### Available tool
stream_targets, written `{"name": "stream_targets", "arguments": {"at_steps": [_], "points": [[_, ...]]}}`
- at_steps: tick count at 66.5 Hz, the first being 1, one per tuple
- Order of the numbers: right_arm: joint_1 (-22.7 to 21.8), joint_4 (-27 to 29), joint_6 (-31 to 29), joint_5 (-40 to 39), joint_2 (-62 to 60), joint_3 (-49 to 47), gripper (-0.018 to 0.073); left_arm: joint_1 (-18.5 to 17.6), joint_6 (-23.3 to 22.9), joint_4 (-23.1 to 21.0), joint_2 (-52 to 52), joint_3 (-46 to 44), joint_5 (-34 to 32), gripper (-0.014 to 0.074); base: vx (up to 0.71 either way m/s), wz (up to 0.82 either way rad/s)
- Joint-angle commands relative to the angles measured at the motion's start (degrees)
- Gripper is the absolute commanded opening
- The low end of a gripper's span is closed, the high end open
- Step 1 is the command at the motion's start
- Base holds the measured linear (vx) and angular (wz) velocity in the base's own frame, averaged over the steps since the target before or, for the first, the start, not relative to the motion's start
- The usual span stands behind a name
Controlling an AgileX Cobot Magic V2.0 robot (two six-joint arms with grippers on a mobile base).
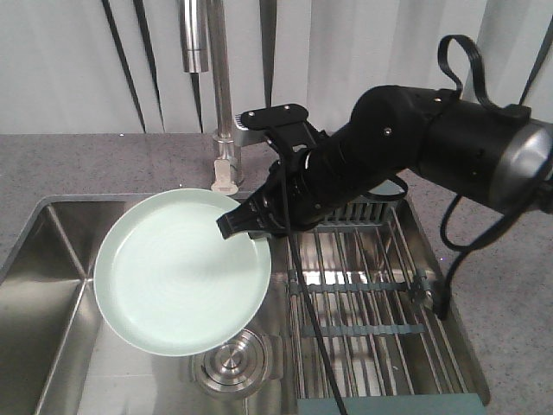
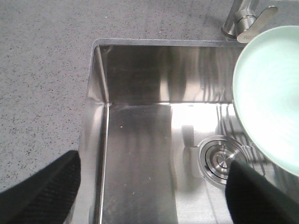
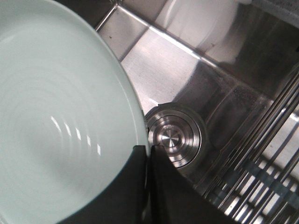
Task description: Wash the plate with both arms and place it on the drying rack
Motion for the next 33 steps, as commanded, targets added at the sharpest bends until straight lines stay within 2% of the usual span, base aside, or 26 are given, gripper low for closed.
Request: {"name": "stream_targets", "arguments": {"at_steps": [1,20,33], "points": [[-0.7,-0.1,-0.6,-0.8,-0.1,-6.0,-0.0001,-0.2,-0.5,0.0,0.3,-1.4,-3.6,0.0585,0.00,0.00],[-5.4,-0.3,-1.2,2.7,5.4,-15.8,-0.0001,-0.2,-0.5,0.0,0.3,-1.4,-3.6,0.0585,0.00,0.00],[-9.2,-1.2,-1.5,3.8,6.2,-16.8,-0.0001,-0.2,-0.5,0.0,0.3,-1.4,-3.6,0.0585,0.00,0.00]]}}
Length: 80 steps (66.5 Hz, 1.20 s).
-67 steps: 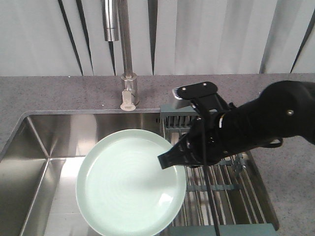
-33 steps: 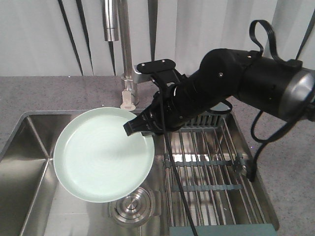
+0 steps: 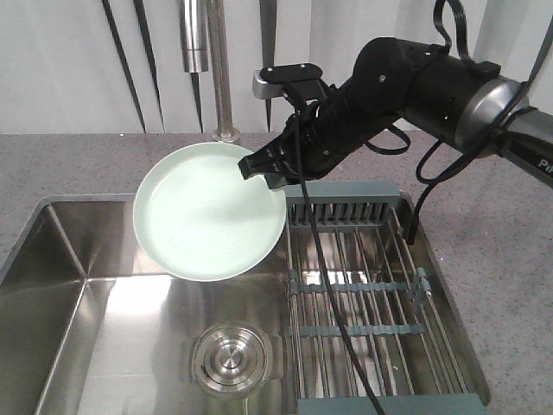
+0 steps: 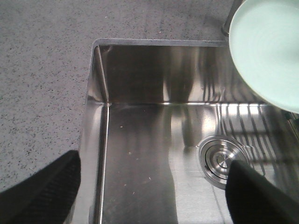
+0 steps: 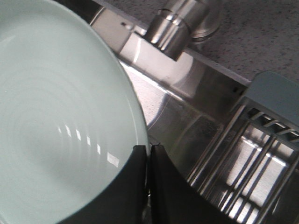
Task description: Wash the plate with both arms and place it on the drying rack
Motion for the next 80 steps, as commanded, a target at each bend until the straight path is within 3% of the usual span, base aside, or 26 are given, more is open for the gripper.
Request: {"name": "stream_targets", "arguments": {"at_steps": [1,20,41,80], "points": [[-2.0,0.0,-0.7,-1.2,-2.9,-2.1,-0.0001,-0.2,-0.5,0.0,0.3,-1.4,-3.6,0.0585,0.00,0.00],[-5.5,-2.2,-0.9,1.9,-3.9,-1.4,-0.0001,-0.2,-0.5,0.0,0.3,-1.4,-3.6,0.0585,0.00,0.00],[-8.8,-3.0,-1.5,-1.2,-12.7,11.1,-0.0001,-0.2,-0.5,0.0,0.3,-1.4,-3.6,0.0585,0.00,0.00],[-10.0,-18.9,8.1,8.8,-16.7,14.6,-0.0001,-0.2,-0.5,0.0,0.3,-1.4,-3.6,0.0585,0.00,0.00]]}}
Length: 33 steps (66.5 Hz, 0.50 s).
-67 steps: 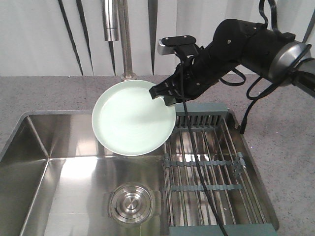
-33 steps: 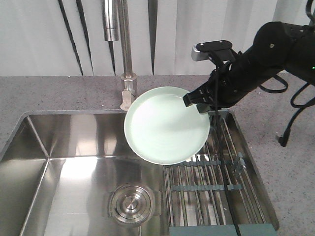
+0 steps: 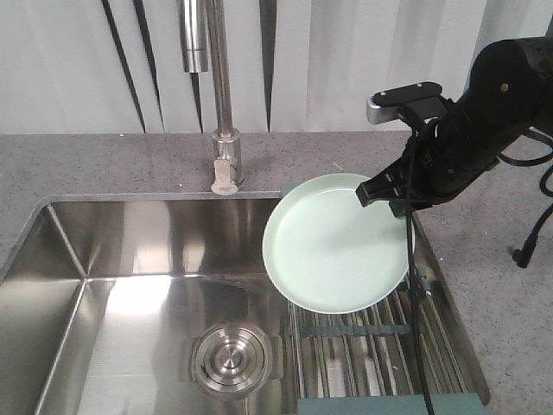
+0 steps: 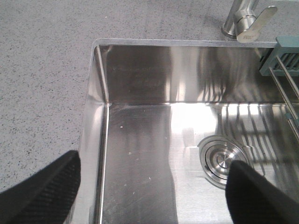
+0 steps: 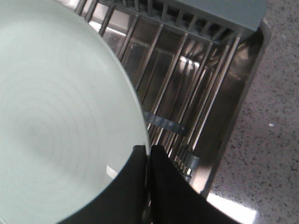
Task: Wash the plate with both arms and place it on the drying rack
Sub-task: 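Lower the plate onto the wire drying rack with the right gripper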
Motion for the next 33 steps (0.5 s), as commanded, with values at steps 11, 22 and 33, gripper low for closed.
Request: {"name": "stream_targets", "arguments": {"at_steps": [11,22,33], "points": [[-0.4,-9.4,5.6,2.0,-2.7,-1.5,-0.0001,-0.2,-0.5,0.0,0.3,-1.4,-3.6,0.0585,0.00,0.00],[-0.4,-14.8,7.6,3.1,-2.7,-1.5,-0.0001,-0.2,-0.5,0.0,0.3,-1.4,-3.6,0.0585,0.00,0.00],[-0.4,-16.6,8.1,3.4,-2.3,-1.5,-0.0001,-0.2,-0.5,0.0,0.3,-1.4,-3.6,0.0585,0.00,0.00]]}}
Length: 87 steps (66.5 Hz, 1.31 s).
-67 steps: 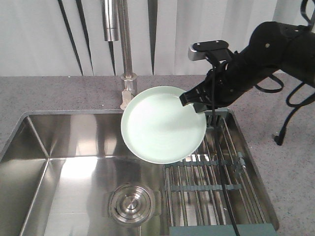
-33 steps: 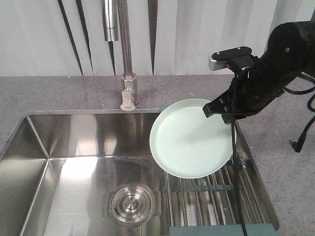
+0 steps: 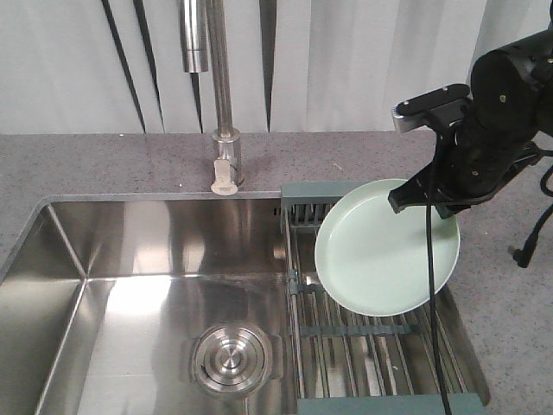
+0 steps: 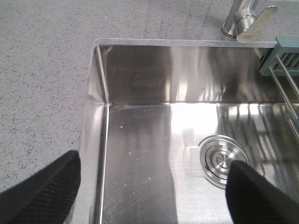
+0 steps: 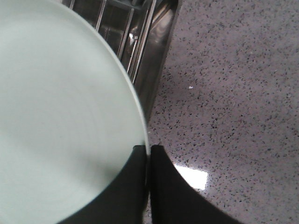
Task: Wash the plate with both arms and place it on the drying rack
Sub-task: 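Lower the plate onto the wire drying rack with the right gripper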
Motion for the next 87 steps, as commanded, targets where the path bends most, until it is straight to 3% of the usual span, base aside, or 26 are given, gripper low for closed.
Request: {"name": "stream_targets", "arguments": {"at_steps": [1,47,57,73,87], "points": [[-0.3,-2.6,0.5,-0.7,-2.2,-1.5,-0.0001,-0.2,-0.5,0.0,0.3,-1.4,-3.6,0.0585,0.00,0.00],[-0.2,0.3,1.1,-3.9,10.1,-1.5,0.0020,-0.2,-0.5,0.0,0.3,-1.4,-3.6,0.0585,0.00,0.00],[-0.2,1.3,1.1,-5.0,10.4,-1.5,0.0095,-0.2,-0.5,0.0,0.3,-1.4,-3.6,0.0585,0.00,0.00],[-0.1,1.8,1.1,-5.5,9.3,-1.5,0.0286,-0.2,-0.5,0.0,0.3,-1.4,-3.6,0.0585,0.00,0.00],[-0.1,5.7,-0.3,-7.4,1.2,1.2,0.0309,-0.2,-0.5,0.0,0.3,-1.4,-3.6,0.0585,0.00,0.00]]}}
